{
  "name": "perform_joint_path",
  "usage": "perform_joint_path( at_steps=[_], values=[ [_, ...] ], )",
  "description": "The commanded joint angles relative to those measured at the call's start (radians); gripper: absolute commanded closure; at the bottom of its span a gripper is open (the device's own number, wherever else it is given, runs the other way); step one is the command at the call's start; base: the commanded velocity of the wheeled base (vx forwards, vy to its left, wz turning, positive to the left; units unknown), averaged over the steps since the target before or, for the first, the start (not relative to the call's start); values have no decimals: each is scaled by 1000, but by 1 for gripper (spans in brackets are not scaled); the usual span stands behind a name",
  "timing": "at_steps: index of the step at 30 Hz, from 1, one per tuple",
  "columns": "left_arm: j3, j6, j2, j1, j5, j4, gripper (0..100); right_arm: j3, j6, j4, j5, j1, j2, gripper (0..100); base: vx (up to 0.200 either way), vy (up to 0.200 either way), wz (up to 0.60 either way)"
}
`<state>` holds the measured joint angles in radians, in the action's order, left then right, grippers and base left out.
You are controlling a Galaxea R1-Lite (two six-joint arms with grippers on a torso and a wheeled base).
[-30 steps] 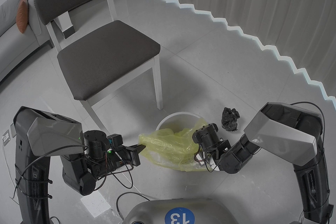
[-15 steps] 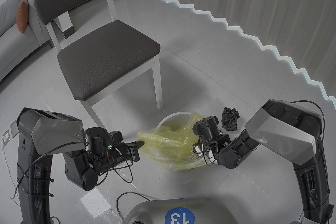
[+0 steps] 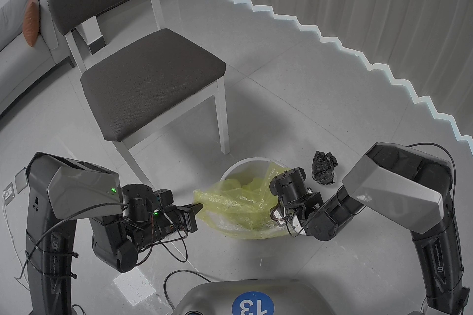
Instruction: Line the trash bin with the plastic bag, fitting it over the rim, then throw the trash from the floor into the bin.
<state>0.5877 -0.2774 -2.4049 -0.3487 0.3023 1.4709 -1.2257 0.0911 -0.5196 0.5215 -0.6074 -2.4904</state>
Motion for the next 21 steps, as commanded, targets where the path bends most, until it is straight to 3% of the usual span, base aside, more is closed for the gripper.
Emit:
perform_joint_path(
  at_steps=[1,5,19,20,21],
  values=[
    [11,0,-11,-9,-9,0,100,12,3,0,2,21,5,100,0,0,0],
    [29,0,-17,-16,-17,-3,100,20,22,1,45,37,18,100,0,0,0],
    [38,1,-10,-15,-25,-4,100,77,42,0,49,32,47,100,0,0,0],
    [37,1,-10,-16,-25,-1,100,81,42,-2,49,31,48,0,0,0,0],
    [35,1,-8,-16,-25,0,100,92,44,0,49,31,59,0,0,0,0]
  ],
)
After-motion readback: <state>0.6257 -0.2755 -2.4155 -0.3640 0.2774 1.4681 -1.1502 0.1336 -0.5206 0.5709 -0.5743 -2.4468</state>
